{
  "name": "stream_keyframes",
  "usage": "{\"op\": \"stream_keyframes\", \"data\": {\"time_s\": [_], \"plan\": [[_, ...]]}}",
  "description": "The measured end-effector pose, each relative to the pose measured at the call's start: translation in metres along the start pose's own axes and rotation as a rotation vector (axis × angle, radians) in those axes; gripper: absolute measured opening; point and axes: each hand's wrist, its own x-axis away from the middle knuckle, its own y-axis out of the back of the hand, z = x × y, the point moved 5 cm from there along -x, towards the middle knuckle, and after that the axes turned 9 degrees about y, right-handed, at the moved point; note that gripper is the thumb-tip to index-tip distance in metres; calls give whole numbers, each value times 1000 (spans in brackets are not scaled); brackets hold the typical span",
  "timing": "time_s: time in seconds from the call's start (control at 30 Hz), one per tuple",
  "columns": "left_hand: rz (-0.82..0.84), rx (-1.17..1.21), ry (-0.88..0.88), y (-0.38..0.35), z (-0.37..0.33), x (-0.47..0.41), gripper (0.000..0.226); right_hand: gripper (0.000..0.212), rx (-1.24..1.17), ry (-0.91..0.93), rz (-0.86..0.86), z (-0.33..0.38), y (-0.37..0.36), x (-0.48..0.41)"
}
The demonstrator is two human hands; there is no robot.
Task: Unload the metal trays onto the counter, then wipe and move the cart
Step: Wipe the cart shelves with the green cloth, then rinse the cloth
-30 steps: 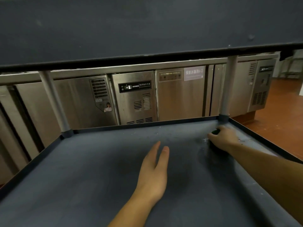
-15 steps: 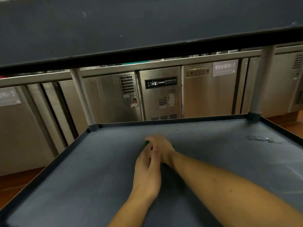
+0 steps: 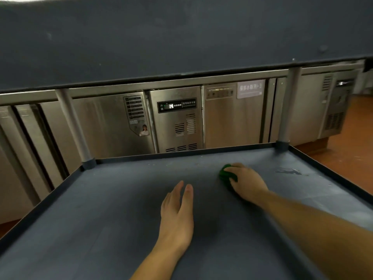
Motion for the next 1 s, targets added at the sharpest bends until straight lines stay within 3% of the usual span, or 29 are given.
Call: {"op": "stream_keyframes", "data": {"time_s": [0.27, 0.47, 0.6, 0.73, 1.0], "plan": [[73, 21, -62, -34, -17, 4, 49, 37, 97, -426, -134, -145, 79, 75], [59, 7, -72, -22, -9, 11, 49, 32, 102, -577, -181, -153, 73, 70], [35, -37, -73, -6, -6, 16, 47, 24, 27, -471, -172, -107, 44, 27], [12, -29, -22, 11, -1, 19, 46, 41, -83, -310, -140, -30, -2, -15], [-110, 51, -16, 23, 3, 17, 41, 43, -151, 187, 46, 148, -62, -20]]}}
